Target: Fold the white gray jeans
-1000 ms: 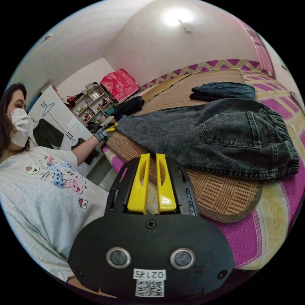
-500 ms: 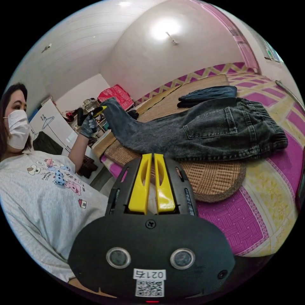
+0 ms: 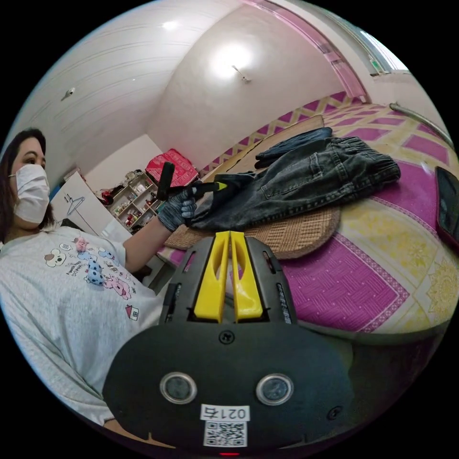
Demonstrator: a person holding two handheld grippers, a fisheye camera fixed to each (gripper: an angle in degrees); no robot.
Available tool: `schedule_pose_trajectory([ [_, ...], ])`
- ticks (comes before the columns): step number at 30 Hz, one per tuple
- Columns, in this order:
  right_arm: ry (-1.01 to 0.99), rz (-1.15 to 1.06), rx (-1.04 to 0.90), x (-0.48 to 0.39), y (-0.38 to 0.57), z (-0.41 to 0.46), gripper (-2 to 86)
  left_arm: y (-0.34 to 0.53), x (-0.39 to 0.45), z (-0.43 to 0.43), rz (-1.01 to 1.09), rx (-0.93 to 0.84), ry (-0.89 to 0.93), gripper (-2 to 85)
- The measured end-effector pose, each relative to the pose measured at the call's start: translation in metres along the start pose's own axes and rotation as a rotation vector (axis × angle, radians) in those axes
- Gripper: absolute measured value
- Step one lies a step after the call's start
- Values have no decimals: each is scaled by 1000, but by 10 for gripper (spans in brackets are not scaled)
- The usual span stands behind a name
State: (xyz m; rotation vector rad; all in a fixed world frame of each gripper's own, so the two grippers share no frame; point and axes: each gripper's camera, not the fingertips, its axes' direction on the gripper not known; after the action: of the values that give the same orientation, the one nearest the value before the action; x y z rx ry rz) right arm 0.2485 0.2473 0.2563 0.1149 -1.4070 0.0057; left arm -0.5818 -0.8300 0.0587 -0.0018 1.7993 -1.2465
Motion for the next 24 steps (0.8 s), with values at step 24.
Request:
schedule_pose_trajectory([
  [24, 54, 788, 298, 151, -106, -21, 158, 124, -21, -39, -17, 192, 268, -9],
])
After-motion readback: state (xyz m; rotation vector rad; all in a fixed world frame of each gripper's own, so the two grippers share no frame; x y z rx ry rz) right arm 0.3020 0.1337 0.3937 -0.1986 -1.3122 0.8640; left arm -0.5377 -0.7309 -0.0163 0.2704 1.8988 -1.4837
